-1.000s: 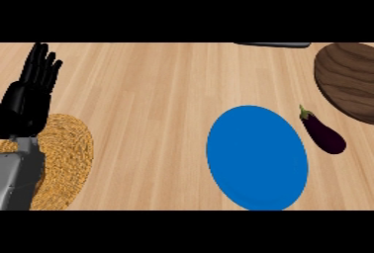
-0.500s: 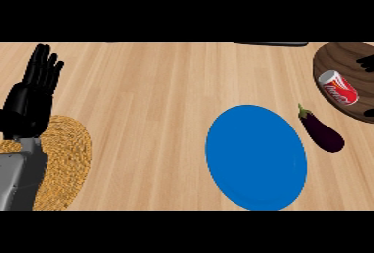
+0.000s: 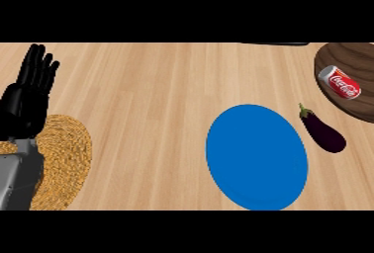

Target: Pick the can from the plate and place it in the bowl

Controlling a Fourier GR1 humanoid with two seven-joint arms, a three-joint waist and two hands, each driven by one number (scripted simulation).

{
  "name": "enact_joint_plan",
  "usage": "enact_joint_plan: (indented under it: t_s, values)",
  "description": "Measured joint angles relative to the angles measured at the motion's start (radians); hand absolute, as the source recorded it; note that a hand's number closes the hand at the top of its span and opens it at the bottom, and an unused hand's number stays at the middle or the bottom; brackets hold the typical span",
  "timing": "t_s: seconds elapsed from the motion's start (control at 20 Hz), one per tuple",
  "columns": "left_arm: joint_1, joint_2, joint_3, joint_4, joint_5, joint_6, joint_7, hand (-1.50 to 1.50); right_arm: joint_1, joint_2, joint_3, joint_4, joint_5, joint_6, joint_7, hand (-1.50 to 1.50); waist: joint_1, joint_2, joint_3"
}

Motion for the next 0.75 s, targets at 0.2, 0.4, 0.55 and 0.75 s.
enact_joint_plan:
  t_s: [0.2, 0.4, 0.55, 0.75]
  values:
    - [-0.006, -0.003, -0.006, -0.008, -0.003, 0.003, 0.004, 0.0, 0.003, -0.065, -0.053, 0.031, -0.049, 0.03, 0.037, -1.5, 0.002, 0.005, 0.002]
    - [-0.005, -0.004, -0.005, -0.012, -0.003, 0.003, 0.006, 0.0, 0.025, -0.122, -0.095, 0.048, -0.09, 0.079, 0.043, -1.5, 0.001, 0.009, 0.005]
    - [-0.003, -0.002, -0.002, -0.012, -0.003, 0.002, 0.003, 0.0, 0.046, -0.15, -0.118, 0.055, -0.112, 0.104, 0.048, -1.5, 0.0, 0.012, 0.007]
    - [-0.001, -0.002, 0.004, -0.015, 0.004, 0.0, 0.003, 0.0, 0.072, -0.183, -0.138, 0.052, -0.132, 0.13, 0.058, -1.5, 0.0, 0.014, 0.01]
